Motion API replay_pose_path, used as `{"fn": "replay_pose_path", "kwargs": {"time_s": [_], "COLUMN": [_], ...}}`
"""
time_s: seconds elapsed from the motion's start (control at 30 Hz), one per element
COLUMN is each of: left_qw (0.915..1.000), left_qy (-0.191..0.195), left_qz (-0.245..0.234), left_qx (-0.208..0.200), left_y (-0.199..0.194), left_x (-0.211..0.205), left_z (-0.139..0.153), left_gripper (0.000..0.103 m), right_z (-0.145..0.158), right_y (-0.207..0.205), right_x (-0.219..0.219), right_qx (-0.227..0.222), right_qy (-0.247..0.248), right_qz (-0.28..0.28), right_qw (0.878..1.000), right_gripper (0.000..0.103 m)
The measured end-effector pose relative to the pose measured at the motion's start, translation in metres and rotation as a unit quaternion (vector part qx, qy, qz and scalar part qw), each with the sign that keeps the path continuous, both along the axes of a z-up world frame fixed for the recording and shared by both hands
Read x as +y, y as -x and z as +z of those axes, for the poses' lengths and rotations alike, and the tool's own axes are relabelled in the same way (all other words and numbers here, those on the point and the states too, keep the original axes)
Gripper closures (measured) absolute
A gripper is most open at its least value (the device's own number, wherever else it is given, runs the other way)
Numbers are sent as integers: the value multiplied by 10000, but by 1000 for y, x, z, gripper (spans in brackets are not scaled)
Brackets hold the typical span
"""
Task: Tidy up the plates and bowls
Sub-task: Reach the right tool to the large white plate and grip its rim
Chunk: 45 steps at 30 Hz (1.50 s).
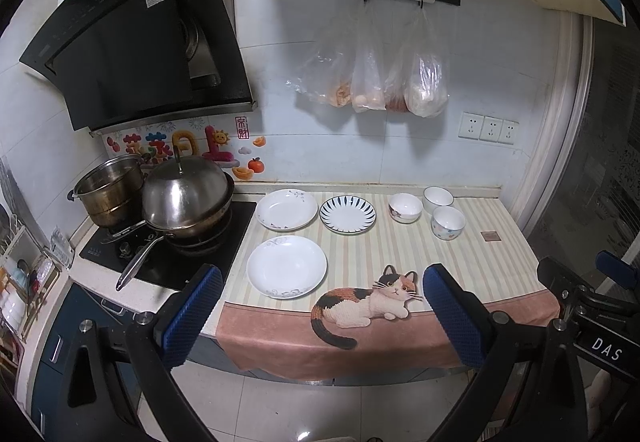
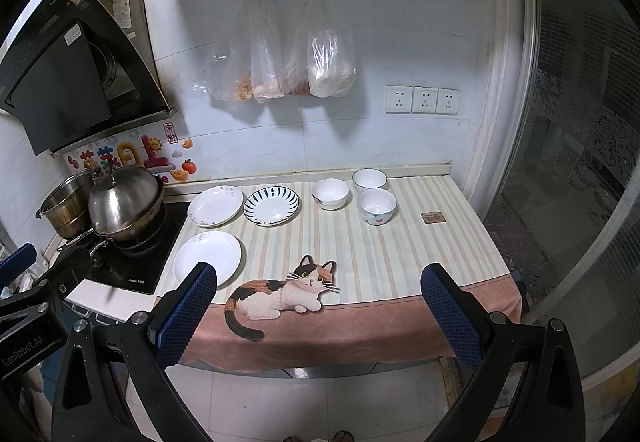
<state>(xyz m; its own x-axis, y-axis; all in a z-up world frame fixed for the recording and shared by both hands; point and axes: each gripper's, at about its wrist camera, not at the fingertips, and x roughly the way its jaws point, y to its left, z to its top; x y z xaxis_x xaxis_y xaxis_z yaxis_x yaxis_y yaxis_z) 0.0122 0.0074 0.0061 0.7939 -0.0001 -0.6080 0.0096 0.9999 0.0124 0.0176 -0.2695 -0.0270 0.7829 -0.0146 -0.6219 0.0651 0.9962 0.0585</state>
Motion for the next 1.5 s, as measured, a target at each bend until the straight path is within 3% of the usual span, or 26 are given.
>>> {"fn": "replay_pose_path", "kwargs": {"time_s": [0.17,0.33,0.47,0.83,1.0,1.17,1.37,1.5], "left_qw": [10000,9989,9958,9772,9592,9392,9162,9097], "left_qy": [20,57,-29,-17,94,419,571,600], "left_qz": [68,400,754,1162,1411,1499,1622,1585], "left_qx": [41,250,525,1777,2449,3061,3619,3791], "left_y": [-9,-39,-81,-210,-270,-316,-349,-357], "left_x": [10,44,70,118,137,157,177,182], "left_z": [-1,-28,-65,-193,-256,-311,-360,-375], "left_gripper": [0,0,0,1,2,18,38,40], "right_z": [-1,-21,-62,-200,-262,-330,-389,-420], "right_y": [-2,-25,-66,-220,-308,-386,-440,-468], "right_x": [4,14,23,67,95,132,165,181], "right_qx": [15,96,632,1722,2228,2853,3432,3796], "right_qy": [-73,-383,-856,-913,-1091,-1116,-1297,-1474], "right_qz": [-37,126,377,1015,1544,2047,2366,2496], "right_qw": [10000,9991,9936,9756,9564,9296,8997,8786], "right_gripper": [0,0,0,0,0,2,18,29]}}
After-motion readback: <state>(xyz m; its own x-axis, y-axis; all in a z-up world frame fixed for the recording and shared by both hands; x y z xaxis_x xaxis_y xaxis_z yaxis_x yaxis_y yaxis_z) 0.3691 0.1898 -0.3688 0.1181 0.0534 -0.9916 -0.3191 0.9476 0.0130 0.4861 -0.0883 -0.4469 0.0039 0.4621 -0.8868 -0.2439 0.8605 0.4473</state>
